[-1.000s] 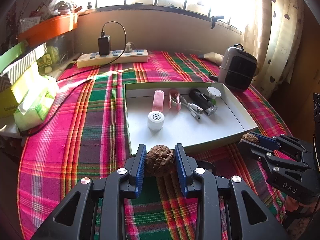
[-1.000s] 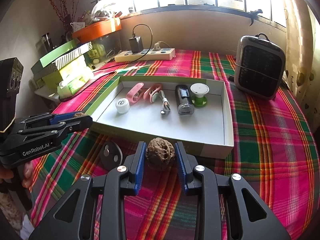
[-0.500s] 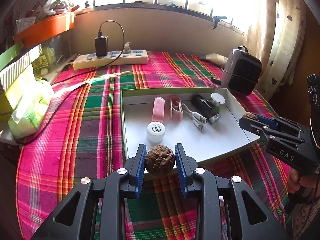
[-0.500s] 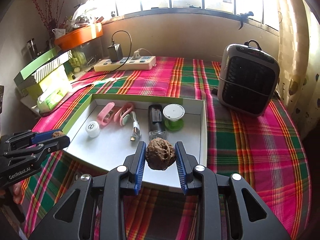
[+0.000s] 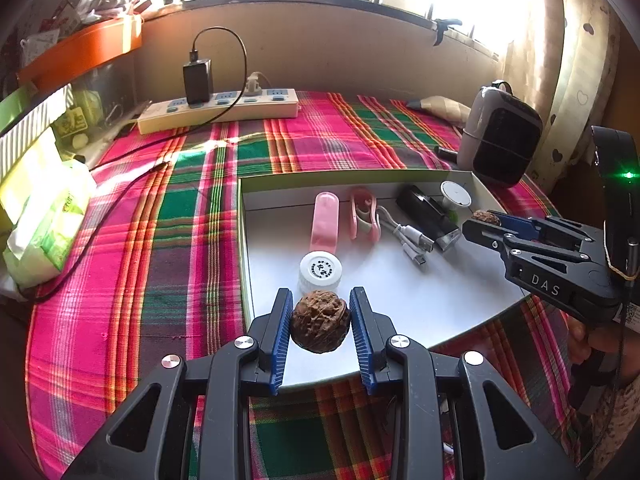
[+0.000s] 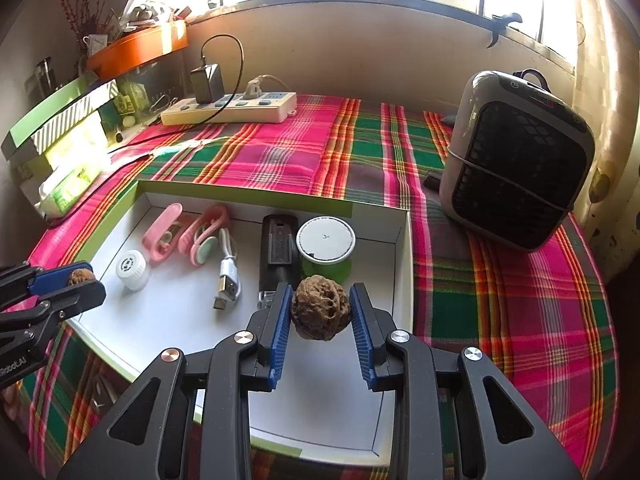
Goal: Organize objects
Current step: 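Lift and carry both walnuts with both grippers over the white box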
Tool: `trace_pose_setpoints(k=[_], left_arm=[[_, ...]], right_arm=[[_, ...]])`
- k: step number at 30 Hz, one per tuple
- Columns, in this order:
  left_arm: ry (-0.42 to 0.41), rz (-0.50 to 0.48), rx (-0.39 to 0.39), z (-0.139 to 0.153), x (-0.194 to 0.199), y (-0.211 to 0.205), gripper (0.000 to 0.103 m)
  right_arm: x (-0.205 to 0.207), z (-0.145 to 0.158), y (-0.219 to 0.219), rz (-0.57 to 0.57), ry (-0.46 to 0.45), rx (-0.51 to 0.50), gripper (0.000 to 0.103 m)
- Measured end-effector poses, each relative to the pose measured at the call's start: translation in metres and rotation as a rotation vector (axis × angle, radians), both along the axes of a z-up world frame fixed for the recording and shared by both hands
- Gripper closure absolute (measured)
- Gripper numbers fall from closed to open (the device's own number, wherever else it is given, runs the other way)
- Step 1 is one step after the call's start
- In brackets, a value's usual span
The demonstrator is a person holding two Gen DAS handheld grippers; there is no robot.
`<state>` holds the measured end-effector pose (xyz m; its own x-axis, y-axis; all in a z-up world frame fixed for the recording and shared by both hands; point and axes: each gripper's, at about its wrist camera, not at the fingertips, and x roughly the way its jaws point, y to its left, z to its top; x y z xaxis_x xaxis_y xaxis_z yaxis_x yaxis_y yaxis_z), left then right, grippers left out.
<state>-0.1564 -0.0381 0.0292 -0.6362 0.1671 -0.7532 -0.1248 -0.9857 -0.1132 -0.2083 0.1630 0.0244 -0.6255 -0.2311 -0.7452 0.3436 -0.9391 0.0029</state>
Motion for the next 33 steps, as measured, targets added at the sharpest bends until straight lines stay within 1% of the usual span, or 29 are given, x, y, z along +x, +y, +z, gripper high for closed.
trace_pose_setpoints(k=[12, 15, 21, 33], left_arm=[[-0.011, -0.002, -0.015, -0.006, -0.010, 0.005, 0.076], [-0.005, -0.001, -0.041, -0.006, -0.011, 0.007, 0.076], [-0.003, 0.000, -0.053, -0.007, -0.013, 0.008, 0.076], [0.008, 0.006, -0.091, -0.008, -0.012, 0.011, 0.076]], right_arm=[[-0.011, -0.005, 0.001, -0.004, 0.002, 0.032, 0.072], [-0.011, -0.007, -0.001, -0.002, 0.016, 0.059, 0.072], [-0.011, -0.009, -0.006, 0.002, 0.042, 0.102, 0.072], [-0.012, -0.011, -0.009, 0.010, 0.044, 0.107, 0.072]])
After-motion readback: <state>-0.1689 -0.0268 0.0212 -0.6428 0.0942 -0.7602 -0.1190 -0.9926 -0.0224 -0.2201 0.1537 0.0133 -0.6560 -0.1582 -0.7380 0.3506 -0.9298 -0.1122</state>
